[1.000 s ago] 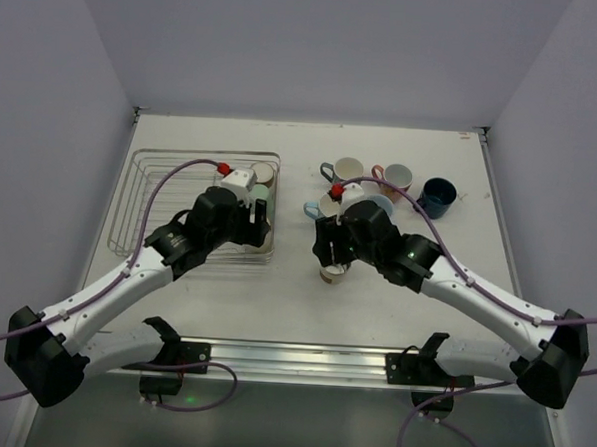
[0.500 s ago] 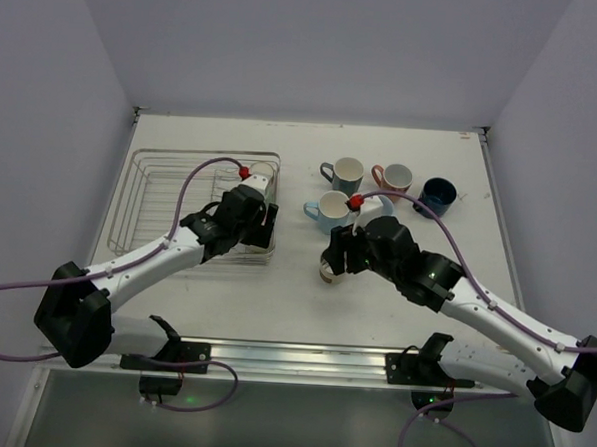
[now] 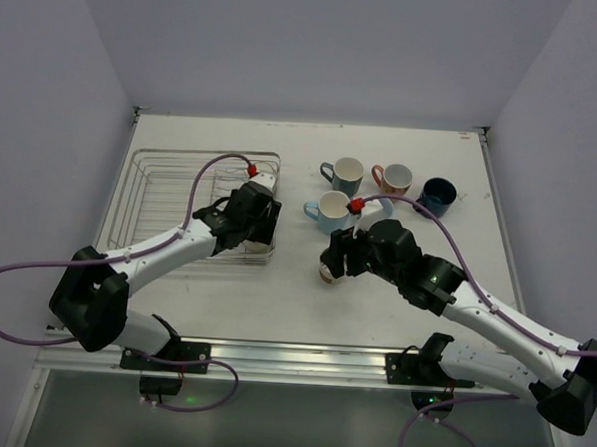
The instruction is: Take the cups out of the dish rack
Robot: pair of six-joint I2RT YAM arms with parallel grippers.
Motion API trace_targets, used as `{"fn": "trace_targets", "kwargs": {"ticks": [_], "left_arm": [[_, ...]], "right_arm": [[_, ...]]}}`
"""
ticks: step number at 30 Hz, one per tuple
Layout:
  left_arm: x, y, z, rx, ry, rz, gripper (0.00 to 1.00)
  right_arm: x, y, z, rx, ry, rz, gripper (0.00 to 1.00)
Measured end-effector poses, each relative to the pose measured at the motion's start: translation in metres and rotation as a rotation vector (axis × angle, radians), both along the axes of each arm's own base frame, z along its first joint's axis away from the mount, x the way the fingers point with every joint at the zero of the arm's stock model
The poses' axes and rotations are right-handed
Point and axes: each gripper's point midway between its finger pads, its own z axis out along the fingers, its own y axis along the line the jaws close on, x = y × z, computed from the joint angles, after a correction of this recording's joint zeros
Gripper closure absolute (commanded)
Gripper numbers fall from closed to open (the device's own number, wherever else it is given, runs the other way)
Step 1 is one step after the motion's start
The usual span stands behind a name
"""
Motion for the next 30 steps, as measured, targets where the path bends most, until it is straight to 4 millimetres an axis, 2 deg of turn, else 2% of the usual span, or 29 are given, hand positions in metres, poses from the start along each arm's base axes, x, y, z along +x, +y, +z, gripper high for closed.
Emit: {"fn": "trace_targets", "kwargs": {"ticks": [3,6,12,15,18,22,26,29,30], "left_arm": [[0.000,0.001,0.007,-0.008,-0.016,-0.001,0.55],[-0.001,0.001,0.027,-0.045,-0.061,-0.001,0.61],[-0.014,0.004,0.106,-0.233,-0.239,0.001,0.65],[-0.029,0.004,0.155,-0.388,-0.345,-0.026,0.67],[-0.048,-0.004,0.187,-0.561,-0.419,-0.080,0.68],[-0.074,-0.019,0.205,-0.774,-0.436,-0.172,0.70],[-0.092,-0.038,0.206,-0.938,-0.395,-0.255,0.71],[-0.102,-0.049,0.208,-1.018,-0.358,-0.304,0.71],[-0.105,-0.052,0.211,-1.044,-0.351,-0.323,0.70]], "right_arm": [[-0.002,0.003,0.005,0.024,-0.006,0.015,0.35],[-0.003,0.008,0.014,0.065,-0.018,0.028,0.32],[-0.003,0.031,0.048,0.276,-0.052,0.054,0.28],[-0.007,0.048,0.067,0.410,-0.057,0.097,0.26],[-0.010,0.064,0.083,0.510,-0.050,0.148,0.26],[-0.011,0.079,0.096,0.600,-0.043,0.188,0.26],[-0.015,0.083,0.109,0.680,-0.049,0.217,0.29],[-0.019,0.086,0.118,0.727,-0.059,0.244,0.36],[-0.020,0.086,0.122,0.741,-0.062,0.252,0.42]]}}
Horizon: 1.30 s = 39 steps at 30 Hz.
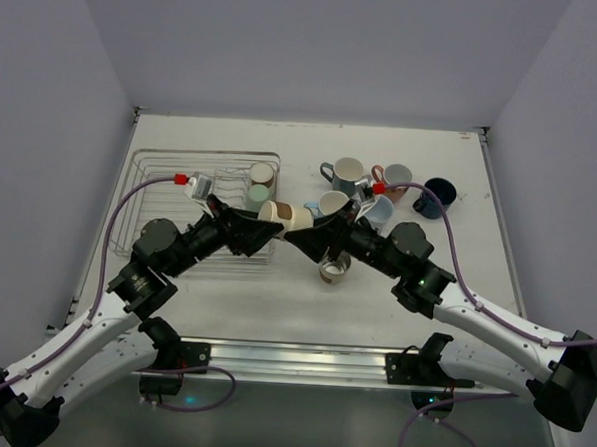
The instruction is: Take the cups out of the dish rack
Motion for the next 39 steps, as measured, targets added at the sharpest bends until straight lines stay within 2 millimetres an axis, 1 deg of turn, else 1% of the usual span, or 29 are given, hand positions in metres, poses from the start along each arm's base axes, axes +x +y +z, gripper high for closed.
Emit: {"fn": "trace_targets", "kwargs": {"ticks": [2,3,4,5,6,7,8,9,11,13,16,19,21,22,24,27,30,32,34,35,37,39], "left_arm": [[-0.006,-0.006,0.007,-0.045,-0.005,-0.046,0.66],[-0.009,-0.008,0.010,-0.061,-0.009,-0.067,0.62],[-0.011,-0.010,0.014,-0.080,-0.014,-0.083,0.55],[-0.013,-0.011,0.018,-0.096,-0.024,-0.096,0.35],[-0.015,-0.012,0.022,-0.113,-0.023,-0.107,0.25],[-0.017,-0.012,0.026,-0.129,-0.030,-0.115,0.16],[-0.017,-0.011,0.026,-0.123,-0.036,-0.114,0.03],[-0.018,-0.011,0.024,-0.116,-0.037,-0.114,0.00],[-0.017,-0.007,0.024,-0.104,-0.043,-0.092,0.00],[-0.015,0.001,0.024,-0.073,-0.054,-0.050,0.00],[-0.010,0.018,0.033,-0.015,-0.088,0.042,0.00],[-0.003,0.040,0.041,0.061,-0.110,0.159,0.00],[0.004,0.056,0.039,0.129,-0.112,0.243,0.00],[0.008,0.063,0.033,0.171,-0.106,0.281,0.00],[0.015,0.074,0.015,0.264,-0.078,0.339,0.00],[0.024,0.089,-0.027,0.433,-0.005,0.403,0.00],[0.027,0.101,-0.068,0.559,0.051,0.432,0.00],[0.025,0.107,-0.091,0.621,0.082,0.438,0.00],[0.024,0.111,-0.101,0.657,0.094,0.438,0.00],[0.024,0.112,-0.103,0.666,0.093,0.439,0.00],[0.025,0.112,-0.103,0.673,0.086,0.440,0.00],[0.026,0.113,-0.104,0.685,0.083,0.437,0.00]], "right_arm": [[-0.004,0.001,0.009,0.034,-0.013,0.023,0.51],[-0.006,0.002,0.014,0.052,-0.020,0.035,0.58],[-0.009,0.003,0.018,0.067,-0.027,0.050,0.74],[-0.010,0.003,0.021,0.079,-0.029,0.055,0.83],[-0.014,0.003,0.026,0.102,-0.035,0.077,0.89],[-0.018,0.003,0.031,0.125,-0.043,0.095,0.97],[-0.025,0.003,0.038,0.150,-0.062,0.125,1.00],[-0.029,0.002,0.041,0.159,-0.071,0.133,1.00],[-0.030,0.000,0.040,0.156,-0.068,0.132,1.00],[-0.026,-0.003,0.030,0.117,-0.055,0.108,1.00],[-0.022,-0.008,0.004,-0.003,-0.014,0.069,1.00],[-0.014,-0.018,-0.023,-0.169,0.040,0.005,1.00],[-0.007,-0.027,-0.035,-0.288,0.064,-0.043,1.00],[-0.004,-0.031,-0.039,-0.338,0.076,-0.063,1.00],[0.005,-0.040,-0.046,-0.465,0.097,-0.111,1.00],[0.016,-0.050,-0.061,-0.611,0.120,-0.155,1.00],[0.021,-0.062,-0.089,-0.780,0.163,-0.177,1.00],[0.023,-0.068,-0.109,-0.890,0.197,-0.177,1.00],[0.024,-0.073,-0.125,-0.972,0.225,-0.169,1.00],[0.024,-0.075,-0.133,-1.013,0.237,-0.165,1.00],[0.024,-0.080,-0.147,-1.083,0.260,-0.156,1.00],[0.024,-0.084,-0.156,-1.137,0.276,-0.149,1.00]]}}
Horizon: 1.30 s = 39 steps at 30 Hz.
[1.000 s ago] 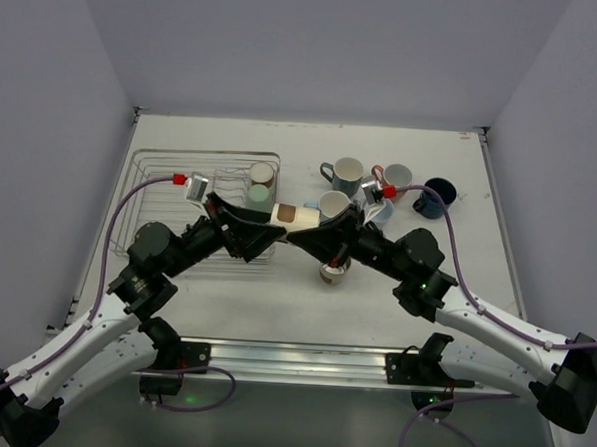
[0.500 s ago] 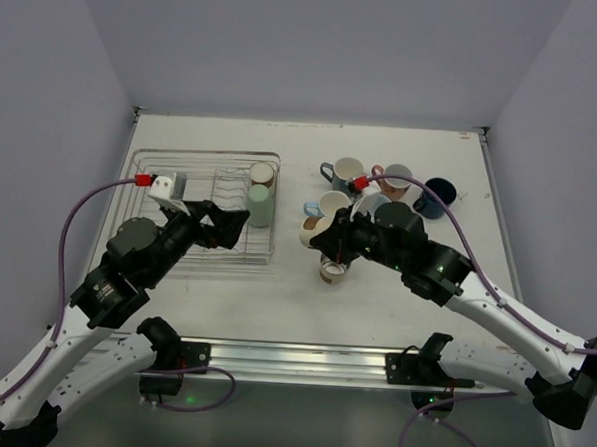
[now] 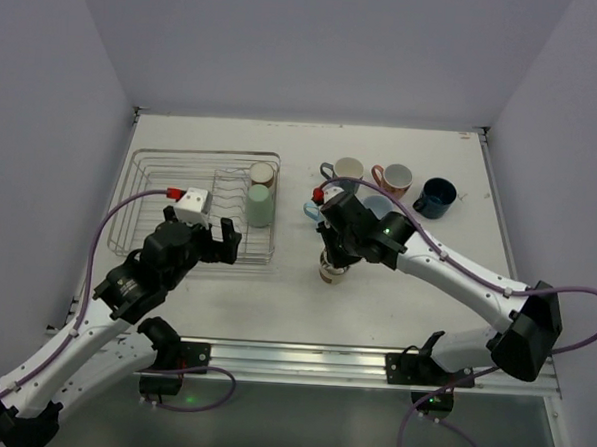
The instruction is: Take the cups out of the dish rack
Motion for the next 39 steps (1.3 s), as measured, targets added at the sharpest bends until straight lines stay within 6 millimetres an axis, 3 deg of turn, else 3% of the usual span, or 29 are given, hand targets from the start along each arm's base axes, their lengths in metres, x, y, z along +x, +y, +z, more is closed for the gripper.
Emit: {"fn": "trace_targets", "kwargs": {"ticks": [16,22,25,26,29,34,39], "left_arm": [[0.007,0.005,-0.001,-0.009,0.008,-0.013,0.00],[0.008,0.004,-0.001,-0.016,0.013,-0.023,0.00],[0.008,0.003,-0.001,-0.019,0.012,-0.025,0.00],[0.008,0.003,-0.001,-0.020,0.013,-0.026,0.00],[0.009,0.001,-0.003,-0.022,0.023,-0.036,0.00],[0.011,-0.006,-0.010,-0.024,0.054,-0.057,0.00],[0.020,-0.016,-0.015,-0.030,0.106,-0.059,0.00]], "right_arm": [[0.012,0.006,-0.038,-0.153,0.076,0.037,1.00],[0.011,0.004,-0.040,-0.183,0.093,0.047,1.00],[0.011,0.005,-0.037,-0.186,0.094,0.051,0.92],[0.012,0.006,-0.038,-0.187,0.094,0.052,0.79],[0.013,0.007,-0.040,-0.196,0.098,0.060,0.63],[0.017,0.011,-0.036,-0.187,0.086,0.067,0.52],[0.024,0.020,-0.011,-0.104,0.015,0.062,0.50]]}}
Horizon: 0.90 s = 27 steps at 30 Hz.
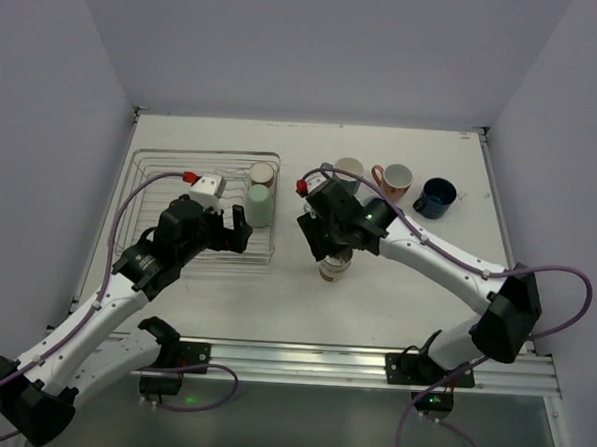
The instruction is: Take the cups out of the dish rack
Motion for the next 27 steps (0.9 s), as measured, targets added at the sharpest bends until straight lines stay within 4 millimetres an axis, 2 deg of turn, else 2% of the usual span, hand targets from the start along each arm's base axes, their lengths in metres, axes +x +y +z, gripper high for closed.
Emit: {"fn": "trace_targets", "kwargs": {"ticks": [4,6,9,12,18,22,27], "left_arm": [[0.020,-0.014,0.001,-0.001,0.027,0.000,0.00],[0.034,-0.023,-0.003,0.003,0.047,0.005,0.00],[0.056,-0.034,-0.011,0.022,0.072,0.014,0.00],[0.078,-0.041,-0.018,0.047,0.088,0.036,0.00],[0.120,-0.053,-0.033,0.106,0.104,0.089,0.05],[0.136,-0.050,-0.049,0.159,0.122,0.120,0.12],[0.144,-0.040,-0.077,0.221,0.169,0.155,0.24]], "right_arm": [[-0.001,0.002,0.048,0.195,-0.143,-0.008,0.50],[-0.009,-0.005,0.073,0.321,-0.224,-0.014,0.49],[-0.023,-0.016,0.098,0.479,-0.312,-0.015,0.49],[-0.030,-0.022,0.102,0.554,-0.350,-0.021,0.49],[-0.037,-0.022,0.080,0.584,-0.331,-0.019,0.49],[-0.039,-0.020,0.072,0.593,-0.319,-0.013,0.50],[-0.042,-0.015,0.077,0.646,-0.331,0.008,0.50]]}}
